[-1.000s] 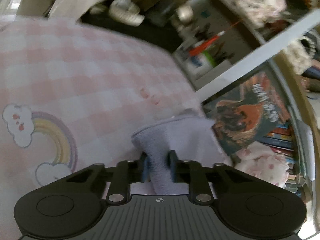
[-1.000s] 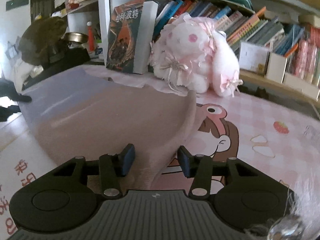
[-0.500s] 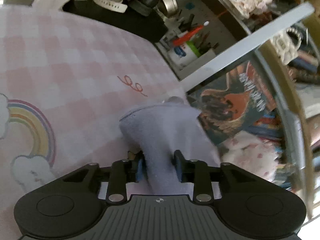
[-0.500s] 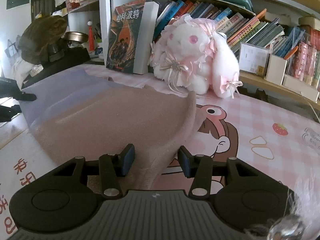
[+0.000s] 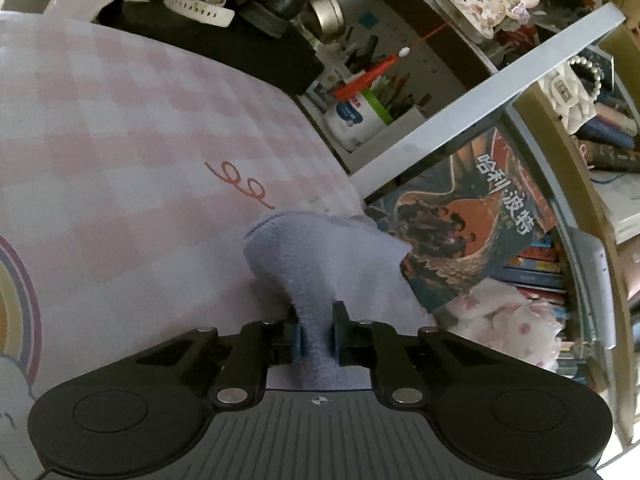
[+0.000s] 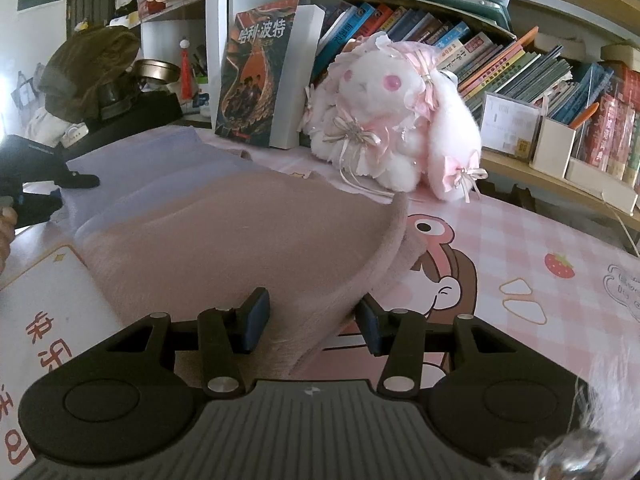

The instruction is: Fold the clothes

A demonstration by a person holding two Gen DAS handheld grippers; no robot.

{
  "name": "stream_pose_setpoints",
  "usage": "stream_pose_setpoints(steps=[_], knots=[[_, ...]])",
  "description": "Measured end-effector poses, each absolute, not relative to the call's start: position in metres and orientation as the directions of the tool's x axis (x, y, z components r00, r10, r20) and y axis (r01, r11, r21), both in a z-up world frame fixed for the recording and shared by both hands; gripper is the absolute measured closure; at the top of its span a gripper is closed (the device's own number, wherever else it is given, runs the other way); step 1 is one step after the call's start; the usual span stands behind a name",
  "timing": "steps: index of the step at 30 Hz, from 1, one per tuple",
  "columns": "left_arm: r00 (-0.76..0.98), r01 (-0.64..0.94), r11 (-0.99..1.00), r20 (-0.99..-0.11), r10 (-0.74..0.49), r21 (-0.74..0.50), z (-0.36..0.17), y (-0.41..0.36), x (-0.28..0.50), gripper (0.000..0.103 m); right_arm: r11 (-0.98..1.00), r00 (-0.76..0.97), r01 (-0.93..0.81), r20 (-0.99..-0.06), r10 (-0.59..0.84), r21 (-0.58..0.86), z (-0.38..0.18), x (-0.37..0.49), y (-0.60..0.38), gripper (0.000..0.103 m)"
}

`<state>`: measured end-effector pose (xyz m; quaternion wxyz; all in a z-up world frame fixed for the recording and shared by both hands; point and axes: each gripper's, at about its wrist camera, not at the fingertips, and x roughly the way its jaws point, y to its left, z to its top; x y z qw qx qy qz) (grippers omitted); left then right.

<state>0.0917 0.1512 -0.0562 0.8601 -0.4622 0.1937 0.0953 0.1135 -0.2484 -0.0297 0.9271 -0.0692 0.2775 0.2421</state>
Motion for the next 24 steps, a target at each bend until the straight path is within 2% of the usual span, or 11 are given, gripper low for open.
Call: stream_pose_setpoints(steps=[5, 8, 12, 17, 20, 24], knots=[[0.914, -0.319, 0.599, -0.405, -0.01, -0.735, -0.043, 0.168, 0.075, 0.092, 0.848, 0.698, -0.529, -0.551, 0.457, 0.034, -0.03, 0.112, -0.245, 0.052], [0.916, -0.313, 0.643, -0.402, 0.009, -0.699, -0.041, 0.179, 0.064, 0.092, 0.814, 0.633, -0.565, -0.56, 0.534, 0.138, -0.031, 0.113, -0.239, 0.051], [0.915, -0.292, 0.605, -0.4, -0.047, -0.741, -0.048, 0.192, 0.063, 0.09, 0.805, 0.625, -0.579, -0.562, 0.542, 0.131, -0.03, 0.113, -0.228, 0.051], [0.903, -0.305, 0.612, -0.425, -0.057, -0.73, -0.05, 0.188, 0.075, 0.081, 0.803, 0.618, -0.578, -0.565, 0.547, 0.145, -0.03, 0.115, -0.228, 0.051], [0.898, -0.325, 0.608, -0.437, -0.04, -0.724, -0.054, 0.187, 0.079, 0.082, 0.803, 0.619, -0.578, -0.565, 0.546, 0.143, -0.03, 0.115, -0.228, 0.051], [0.899, -0.333, 0.624, -0.437, -0.016, -0.707, -0.054, 0.184, 0.08, 0.09, 0.803, 0.617, -0.576, -0.563, 0.55, 0.154, -0.031, 0.114, -0.23, 0.05]])
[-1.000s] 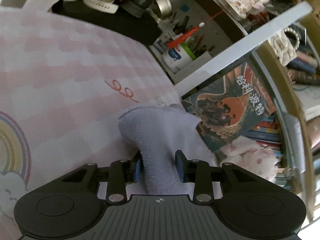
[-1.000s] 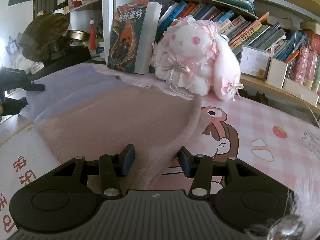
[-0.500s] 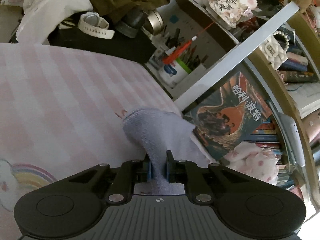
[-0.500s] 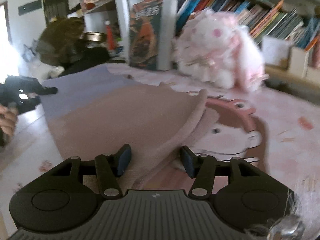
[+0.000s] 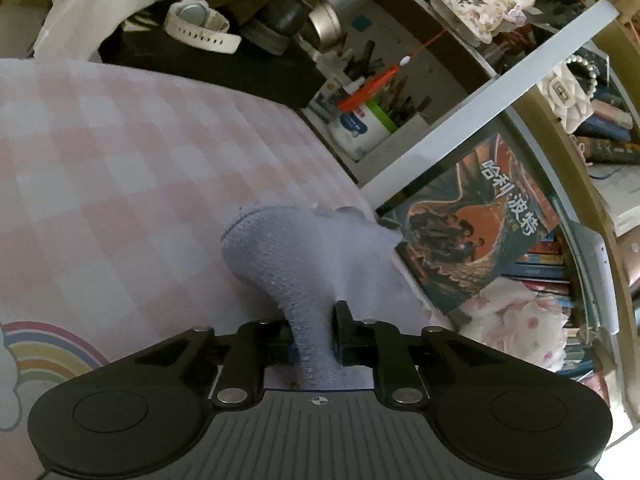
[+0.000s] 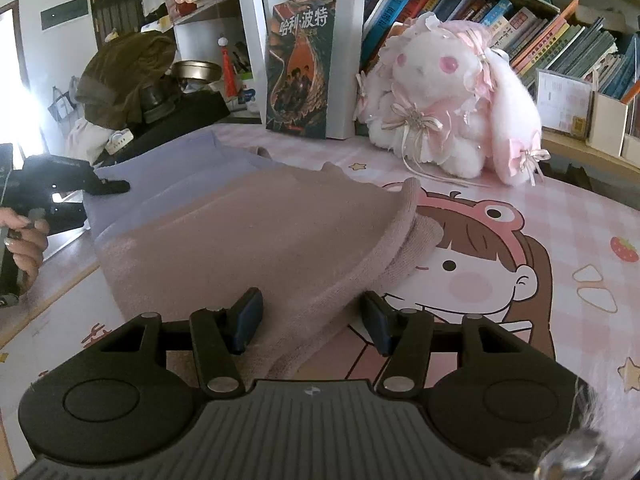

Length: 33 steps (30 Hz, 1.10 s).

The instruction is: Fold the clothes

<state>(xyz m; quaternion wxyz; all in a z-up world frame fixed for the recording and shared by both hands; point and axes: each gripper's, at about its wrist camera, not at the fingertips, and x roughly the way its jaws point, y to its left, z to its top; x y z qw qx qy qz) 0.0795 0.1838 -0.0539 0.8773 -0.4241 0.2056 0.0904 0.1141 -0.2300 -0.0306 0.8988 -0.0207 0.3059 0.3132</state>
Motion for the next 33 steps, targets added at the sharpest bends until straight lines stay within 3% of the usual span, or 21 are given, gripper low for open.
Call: stream_pose_setpoints(steps=[6, 11, 17, 22, 27, 31, 33], knots=[[0.9, -0.33, 0.623, -0.436, -0.019, -0.709, -0.053, 0.187, 0.08, 0.09, 0.834, 0.653, -0.52, -0.543, 0.528, 0.186, -0.026, 0.135, -0.245, 0.047], [0.899, -0.33, 0.618, -0.437, -0.024, -0.714, -0.053, 0.189, 0.081, 0.09, 0.891, 0.719, -0.429, -0.54, 0.438, 0.151, -0.021, 0.165, -0.251, 0.054], [0.902, -0.322, 0.637, -0.432, -0.02, -0.701, -0.048, 0.189, 0.08, 0.091, 0.893, 0.713, -0.42, -0.548, 0.436, 0.164, -0.032, 0.179, -0.252, 0.057], [0.933, -0.239, 0.71, -0.359, -0.02, -0.663, -0.022, 0.172, 0.074, 0.092, 0.888, 0.705, -0.423, -0.549, 0.449, 0.182, -0.034, 0.182, -0.253, 0.057], [0.966, -0.071, 0.857, -0.248, -0.068, -0.511, 0.029, 0.12, 0.067, 0.092, 0.882, 0.695, -0.42, -0.55, 0.464, 0.214, -0.036, 0.184, -0.257, 0.057], [0.968, 0.119, 0.937, -0.172, -0.183, -0.327, 0.06, 0.057, 0.06, 0.092, 0.885, 0.699, -0.42, -0.549, 0.458, 0.202, -0.035, 0.183, -0.255, 0.057], [0.951, 0.215, 0.953, -0.176, -0.253, -0.211, 0.064, 0.021, 0.058, 0.091, 0.884, 0.699, -0.42, -0.549, 0.458, 0.204, -0.035, 0.183, -0.255, 0.057]])
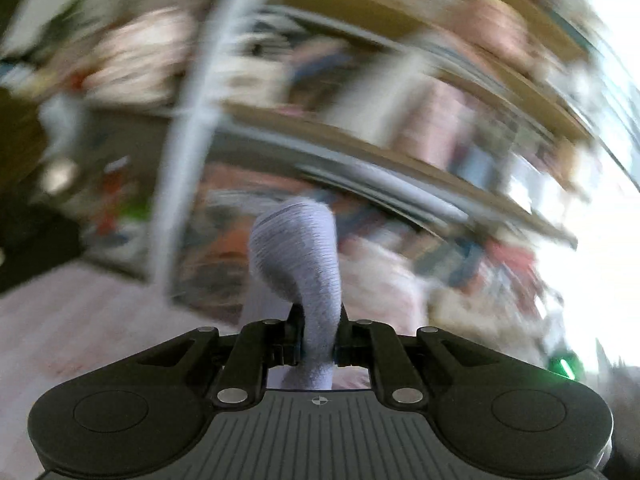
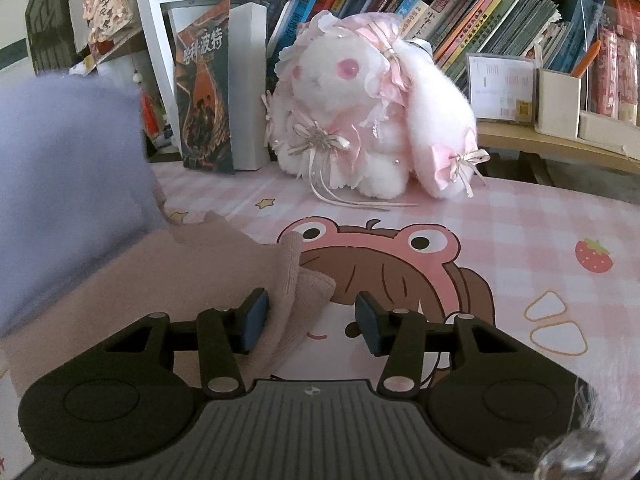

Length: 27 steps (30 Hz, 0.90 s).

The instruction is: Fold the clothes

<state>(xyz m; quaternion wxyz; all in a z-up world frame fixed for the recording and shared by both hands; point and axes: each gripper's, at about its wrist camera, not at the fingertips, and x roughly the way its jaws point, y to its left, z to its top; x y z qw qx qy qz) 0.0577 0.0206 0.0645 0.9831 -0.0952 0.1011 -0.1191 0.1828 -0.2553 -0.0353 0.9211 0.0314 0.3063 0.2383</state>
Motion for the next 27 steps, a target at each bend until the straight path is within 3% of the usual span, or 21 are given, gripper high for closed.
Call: stream_pose_setpoints(steps=[2, 6, 7, 9, 11, 14, 19, 23, 27], knots=[[0.918, 0.301, 0.948, -0.24, -0.317, -0.103, 0.058, -0.019, 0.058, 0.087, 0.883, 0.696, -0.418, -0.549, 0.463, 0.214, -0.036, 0.184, -0.257, 0.057], [0.819, 0.428, 0.897, -0.467, -0.334, 0.109, 0.018, -0.09, 0.065, 0.074, 0.882, 0.695, -0.419, -0.548, 0.465, 0.216, -0.036, 0.184, -0.257, 0.057], [0.817, 0.437, 0.883, -0.486, -0.31, 0.172, 0.008, -0.102, 0.063, 0.07, 0.882, 0.695, -0.419, -0.548, 0.465, 0.217, -0.035, 0.184, -0.257, 0.057], [0.804, 0.471, 0.844, -0.519, -0.291, 0.256, -0.004, -0.117, 0.06, 0.049, 0.881, 0.694, -0.419, -0.547, 0.468, 0.222, -0.035, 0.184, -0.258, 0.057], [0.804, 0.483, 0.821, -0.526, -0.277, 0.305, -0.011, -0.123, 0.057, 0.047, 0.88, 0.693, -0.418, -0.547, 0.47, 0.226, -0.035, 0.185, -0.258, 0.057], [0.8, 0.484, 0.823, -0.531, -0.279, 0.297, -0.008, -0.122, 0.057, 0.043, 0.876, 0.692, -0.41, -0.539, 0.48, 0.254, -0.036, 0.186, -0.262, 0.057], [0.76, 0.523, 0.841, -0.521, -0.389, 0.135, 0.009, -0.098, 0.047, 0.036, 0.812, 0.705, -0.346, -0.44, 0.556, 0.471, -0.034, 0.189, -0.29, 0.058], [0.792, 0.509, 0.857, -0.433, -0.43, 0.078, 0.032, -0.07, 0.029, 0.035, 0.711, 0.726, -0.318, -0.321, 0.608, 0.627, -0.025, 0.186, -0.316, 0.058], [0.848, 0.43, 0.903, -0.355, -0.393, 0.027, 0.048, -0.037, 0.029, 0.035, 0.671, 0.679, -0.292, -0.346, 0.647, 0.682, -0.02, 0.181, -0.326, 0.057]])
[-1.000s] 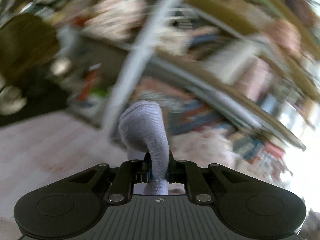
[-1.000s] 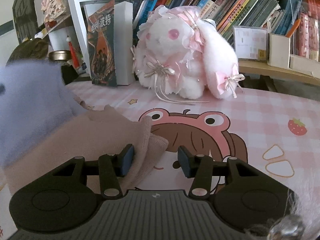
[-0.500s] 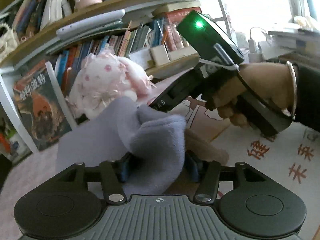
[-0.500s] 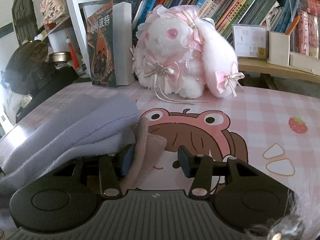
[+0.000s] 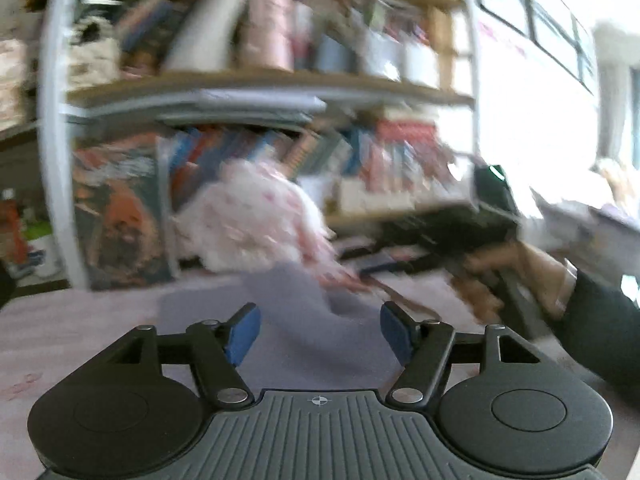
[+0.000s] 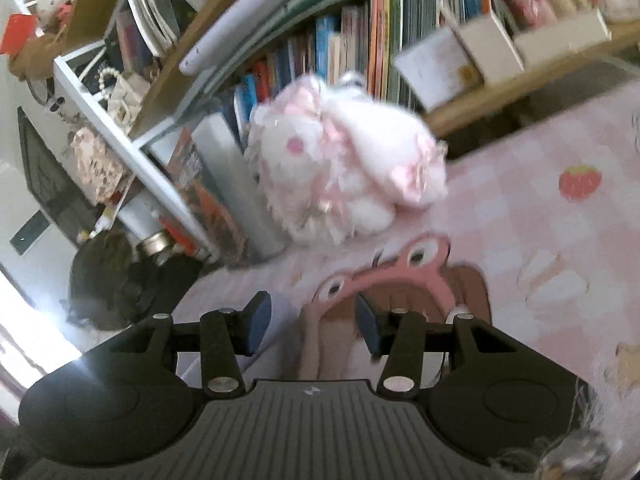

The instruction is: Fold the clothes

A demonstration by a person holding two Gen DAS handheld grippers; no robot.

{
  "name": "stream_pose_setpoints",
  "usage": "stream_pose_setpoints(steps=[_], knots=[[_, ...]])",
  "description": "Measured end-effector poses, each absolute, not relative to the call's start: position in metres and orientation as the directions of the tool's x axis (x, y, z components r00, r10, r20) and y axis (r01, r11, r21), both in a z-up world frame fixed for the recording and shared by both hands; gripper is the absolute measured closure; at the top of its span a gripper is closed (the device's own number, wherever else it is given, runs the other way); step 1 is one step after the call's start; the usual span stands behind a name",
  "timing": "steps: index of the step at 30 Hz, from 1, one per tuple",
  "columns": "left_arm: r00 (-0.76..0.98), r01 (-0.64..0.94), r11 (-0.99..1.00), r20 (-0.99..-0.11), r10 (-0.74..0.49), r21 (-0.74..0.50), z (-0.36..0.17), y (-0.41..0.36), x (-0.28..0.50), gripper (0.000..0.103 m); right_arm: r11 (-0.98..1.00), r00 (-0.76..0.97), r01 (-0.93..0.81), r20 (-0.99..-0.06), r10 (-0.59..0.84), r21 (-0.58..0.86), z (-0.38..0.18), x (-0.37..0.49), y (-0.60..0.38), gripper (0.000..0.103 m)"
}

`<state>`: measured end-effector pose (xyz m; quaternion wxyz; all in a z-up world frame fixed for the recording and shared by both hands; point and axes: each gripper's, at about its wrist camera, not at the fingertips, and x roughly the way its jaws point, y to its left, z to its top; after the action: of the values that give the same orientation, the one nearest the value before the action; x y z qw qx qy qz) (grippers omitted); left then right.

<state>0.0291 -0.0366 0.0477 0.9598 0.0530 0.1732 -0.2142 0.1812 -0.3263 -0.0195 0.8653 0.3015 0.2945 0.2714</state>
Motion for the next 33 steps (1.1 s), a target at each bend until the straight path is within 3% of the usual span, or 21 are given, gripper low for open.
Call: stream_pose_setpoints(steps=[4, 7, 10, 13, 16, 17, 19, 22, 25, 27, 30, 33], knots=[[0.891, 0.327, 0.944, -0.347, -0.292, 0.047, 0.046, -0.014, 0.036, 0.039, 0.572, 0.62, -0.306, -0.296, 0.726, 0.762, -0.02, 0.167, -0.32, 0.056], [0.864, 0.345, 0.938, -0.401, -0.304, 0.034, 0.031, -0.012, 0.048, 0.04, 0.507, 0.575, -0.299, -0.272, 0.772, 0.808, -0.025, 0.159, -0.307, 0.056], [0.842, 0.377, 0.917, -0.46, -0.282, 0.127, 0.01, -0.029, 0.051, 0.04, 0.497, 0.541, -0.247, -0.307, 0.783, 0.832, -0.034, 0.161, -0.292, 0.054], [0.864, 0.384, 0.88, -0.446, -0.236, 0.278, -0.005, -0.047, 0.042, 0.04, 0.463, 0.527, -0.191, -0.307, 0.792, 0.866, -0.043, 0.175, -0.282, 0.053], [0.871, 0.384, 0.859, -0.442, -0.214, 0.34, -0.011, -0.055, 0.037, 0.04, 0.43, 0.532, -0.167, -0.286, 0.797, 0.887, -0.044, 0.193, -0.276, 0.052], [0.869, 0.386, 0.859, -0.444, -0.217, 0.336, -0.01, -0.054, 0.037, 0.04, 0.445, 0.538, -0.172, -0.295, 0.789, 0.879, -0.041, 0.198, -0.274, 0.055], [0.865, 0.39, 0.863, -0.449, -0.224, 0.322, -0.009, -0.051, 0.037, 0.04, 0.522, 0.56, -0.249, -0.319, 0.765, 0.816, -0.031, 0.199, -0.265, 0.074], [0.861, 0.39, 0.87, -0.454, -0.228, 0.303, -0.007, -0.049, 0.04, 0.038, 0.628, 0.604, -0.396, -0.325, 0.728, 0.67, -0.013, 0.191, -0.251, 0.076], [0.859, 0.387, 0.875, -0.458, -0.228, 0.291, -0.006, -0.049, 0.043, 0.037, 0.677, 0.67, -0.458, -0.276, 0.689, 0.576, -0.002, 0.18, -0.25, 0.074], [0.857, 0.384, 0.877, -0.464, -0.223, 0.288, -0.004, -0.05, 0.045, 0.036, 0.755, 0.748, -0.438, -0.268, 0.608, 0.488, 0.005, 0.175, -0.253, 0.062], [0.86, 0.383, 0.88, -0.454, -0.23, 0.279, 0.0, -0.048, 0.043, 0.036, 0.858, 0.848, -0.373, -0.245, 0.47, 0.354, 0.015, 0.169, -0.261, 0.055], [0.881, 0.372, 0.894, -0.399, -0.256, 0.248, 0.01, -0.037, 0.035, 0.036, 0.835, 0.806, -0.371, -0.305, 0.507, 0.407, 0.022, 0.172, -0.278, 0.055]])
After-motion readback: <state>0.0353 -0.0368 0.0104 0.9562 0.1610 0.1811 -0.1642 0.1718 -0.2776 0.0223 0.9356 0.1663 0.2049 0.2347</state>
